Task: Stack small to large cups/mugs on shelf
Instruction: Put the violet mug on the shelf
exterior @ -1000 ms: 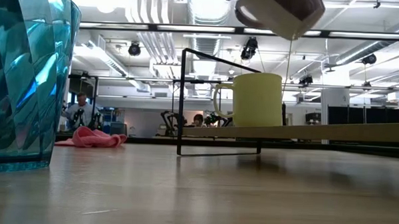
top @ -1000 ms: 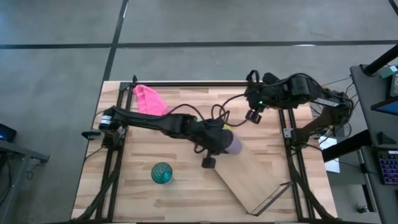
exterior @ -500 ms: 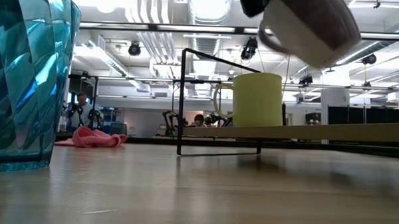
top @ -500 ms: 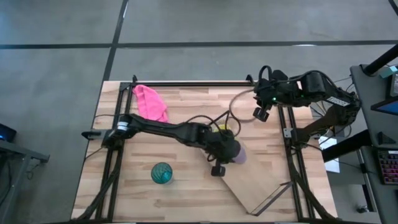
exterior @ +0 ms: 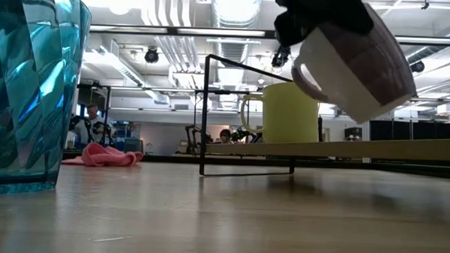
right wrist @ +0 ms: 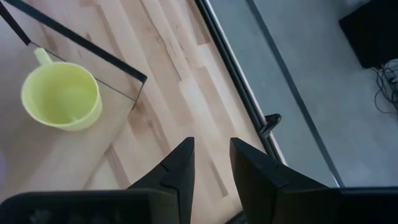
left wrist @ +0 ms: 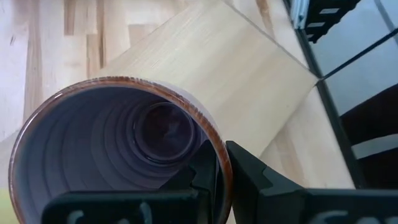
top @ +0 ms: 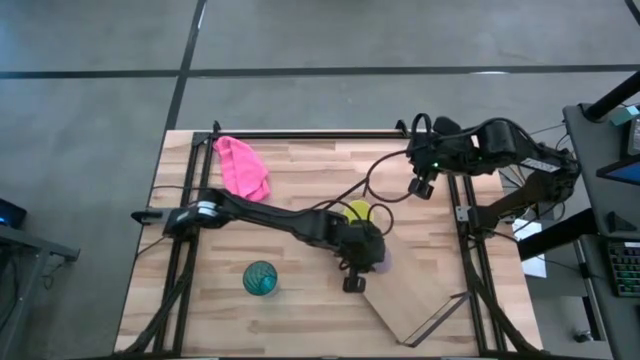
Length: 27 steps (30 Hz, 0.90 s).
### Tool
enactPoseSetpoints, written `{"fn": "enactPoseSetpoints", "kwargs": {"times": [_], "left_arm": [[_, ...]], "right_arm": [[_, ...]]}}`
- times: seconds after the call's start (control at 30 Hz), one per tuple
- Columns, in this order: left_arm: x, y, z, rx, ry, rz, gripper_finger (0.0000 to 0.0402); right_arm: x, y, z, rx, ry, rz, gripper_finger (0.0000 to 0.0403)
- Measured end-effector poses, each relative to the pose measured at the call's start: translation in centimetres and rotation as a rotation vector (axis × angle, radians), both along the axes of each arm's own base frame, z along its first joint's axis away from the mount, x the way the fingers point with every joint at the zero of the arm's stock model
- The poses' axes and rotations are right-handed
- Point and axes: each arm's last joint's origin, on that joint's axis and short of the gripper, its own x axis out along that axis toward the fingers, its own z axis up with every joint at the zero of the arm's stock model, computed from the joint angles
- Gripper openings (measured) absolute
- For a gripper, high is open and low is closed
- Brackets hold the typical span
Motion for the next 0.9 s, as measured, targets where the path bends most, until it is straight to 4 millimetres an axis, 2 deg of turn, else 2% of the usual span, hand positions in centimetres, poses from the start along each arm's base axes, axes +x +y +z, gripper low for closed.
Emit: {"fn": "enactPoseSetpoints", "kwargs": {"times": [0.2, 0.43, 0.63, 0.9], "left_arm": [[0.3, -0.1, -1.0, -0.023, 0.032, 0.031, 0.0010], [0.4, -0.1, -1.1, -0.022, 0.034, 0.033, 0.0010], [0.4, -0.1, -1.1, -0.023, 0.035, 0.033, 0.0010], [0.4, -0.1, -1.3, -0.022, 0.040, 0.034, 0.0010]], "right_arm": [[0.0, 0.0, -1.0, 0.000, 0.042, 0.000, 0.0096], [-0.5, 0.0, -1.8, 0.020, 0.058, -0.006, 0.0096], [-1.6, 0.8, -2.9, 0.278, 0.034, -0.024, 0.0095], [-3.4, 2.4, -6.8, 0.490, 0.054, -0.125, 0.0094]]}}
